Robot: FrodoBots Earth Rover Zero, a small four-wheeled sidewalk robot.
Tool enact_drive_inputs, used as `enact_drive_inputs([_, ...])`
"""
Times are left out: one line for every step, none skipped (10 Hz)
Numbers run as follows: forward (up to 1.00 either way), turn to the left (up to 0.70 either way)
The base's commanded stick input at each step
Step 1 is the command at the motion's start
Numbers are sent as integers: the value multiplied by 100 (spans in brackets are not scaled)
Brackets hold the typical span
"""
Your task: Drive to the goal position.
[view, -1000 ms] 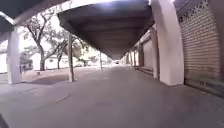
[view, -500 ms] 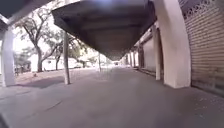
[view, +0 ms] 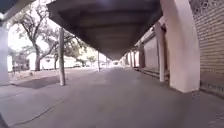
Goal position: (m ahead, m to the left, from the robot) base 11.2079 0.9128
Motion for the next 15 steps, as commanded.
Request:
enact_drive_inputs([70, 0])
enact_drive_inputs([70, 0])
enact_drive_inputs([70, 0])
enact_drive_inputs([70, 0])
enact_drive_inputs([70, 0])
enact_drive_inputs([70, 0])
enact_drive_inputs([70, 0])
enact_drive_inputs([70, 0])
enact_drive_inputs([70, 0])
enact_drive_inputs([70, 0])
enact_drive_inputs([70, 0])
enact_drive_inputs([70, 0])
enact_drive_inputs([70, 0])
enact_drive_inputs([70, 0])
enact_drive_inputs([70, 0])
